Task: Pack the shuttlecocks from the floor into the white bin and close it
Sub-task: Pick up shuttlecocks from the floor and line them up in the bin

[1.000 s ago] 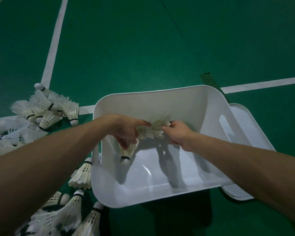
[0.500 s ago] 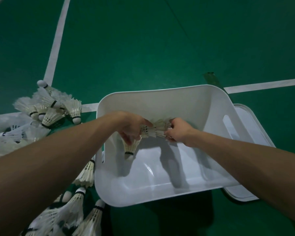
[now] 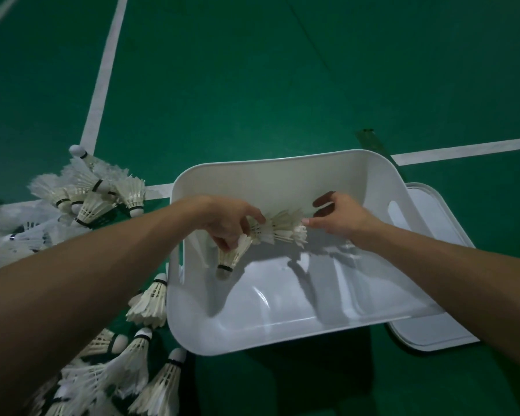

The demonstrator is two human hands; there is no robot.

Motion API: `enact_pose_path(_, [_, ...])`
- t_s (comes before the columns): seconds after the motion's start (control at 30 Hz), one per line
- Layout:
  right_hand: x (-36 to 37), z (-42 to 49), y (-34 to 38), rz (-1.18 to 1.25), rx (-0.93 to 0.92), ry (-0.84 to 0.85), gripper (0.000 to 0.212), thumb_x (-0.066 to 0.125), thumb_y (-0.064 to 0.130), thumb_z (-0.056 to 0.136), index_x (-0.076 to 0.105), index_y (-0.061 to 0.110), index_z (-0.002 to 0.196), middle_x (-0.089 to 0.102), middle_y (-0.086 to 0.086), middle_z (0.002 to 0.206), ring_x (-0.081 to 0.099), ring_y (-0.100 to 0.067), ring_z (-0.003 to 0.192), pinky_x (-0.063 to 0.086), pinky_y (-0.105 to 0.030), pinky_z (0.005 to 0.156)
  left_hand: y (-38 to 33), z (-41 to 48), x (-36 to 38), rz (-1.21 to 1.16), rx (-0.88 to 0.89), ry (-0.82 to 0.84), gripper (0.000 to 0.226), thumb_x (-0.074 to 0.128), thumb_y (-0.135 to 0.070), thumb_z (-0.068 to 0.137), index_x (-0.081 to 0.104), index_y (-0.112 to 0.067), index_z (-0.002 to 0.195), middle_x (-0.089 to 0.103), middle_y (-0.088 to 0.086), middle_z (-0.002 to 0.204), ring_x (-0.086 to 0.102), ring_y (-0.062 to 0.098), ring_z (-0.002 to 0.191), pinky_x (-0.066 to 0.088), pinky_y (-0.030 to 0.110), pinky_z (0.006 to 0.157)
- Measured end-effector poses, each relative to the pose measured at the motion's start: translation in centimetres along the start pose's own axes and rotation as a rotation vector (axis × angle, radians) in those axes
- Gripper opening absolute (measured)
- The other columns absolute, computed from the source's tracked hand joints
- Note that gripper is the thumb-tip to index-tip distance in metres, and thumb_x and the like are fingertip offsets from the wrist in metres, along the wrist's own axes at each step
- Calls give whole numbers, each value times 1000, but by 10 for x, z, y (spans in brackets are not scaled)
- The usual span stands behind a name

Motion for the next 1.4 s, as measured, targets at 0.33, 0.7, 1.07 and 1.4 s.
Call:
enact_pose_path(0.33, [27,-45,37,273,-120,284,57,82,-2,65,58,12,115,67,-11,103,67,-26,92,57,-44,83,-55,-24,-13,158,306,-178,55,72,-2,77,57,-22,126,62,-15,82,56,1,68,41,9,60])
enact_pose_path(0.7, [23,-43,20,90,-44,312,61,76,-4,71,53,18,123,61,-14,104,63,-23,77,58,-38,74,-86,-26,-30,219,479,-552,70,72,-12,79,38,-24,139,45,3,135,47,15,114,34,13,85])
enact_pose_path(1.07, [-17,-21,-26,144,163,-11,47,71,-1,72,57,20,112,60,-14,88,55,-25,65,57,-40,67,-47,25,6,883,153,-329,99,68,-22,85,-5,-59,141,49,7,116,56,23,91,46,32,65])
enact_pose_path(1.4, [9,-8,-26,238,140,-162,67,80,13,75,42,14,129,59,-12,110,63,-30,99,56,-42,82,-33,27,0,784,216,-293,88,60,-20,84,6,-53,144,52,6,117,49,21,84,45,33,71])
Point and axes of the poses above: each hand's wrist, its own z-axis towards the middle knuckle, its own x-axis out of the palm, y = z × x, the point moved 10 cm from there along z, towards the middle knuckle
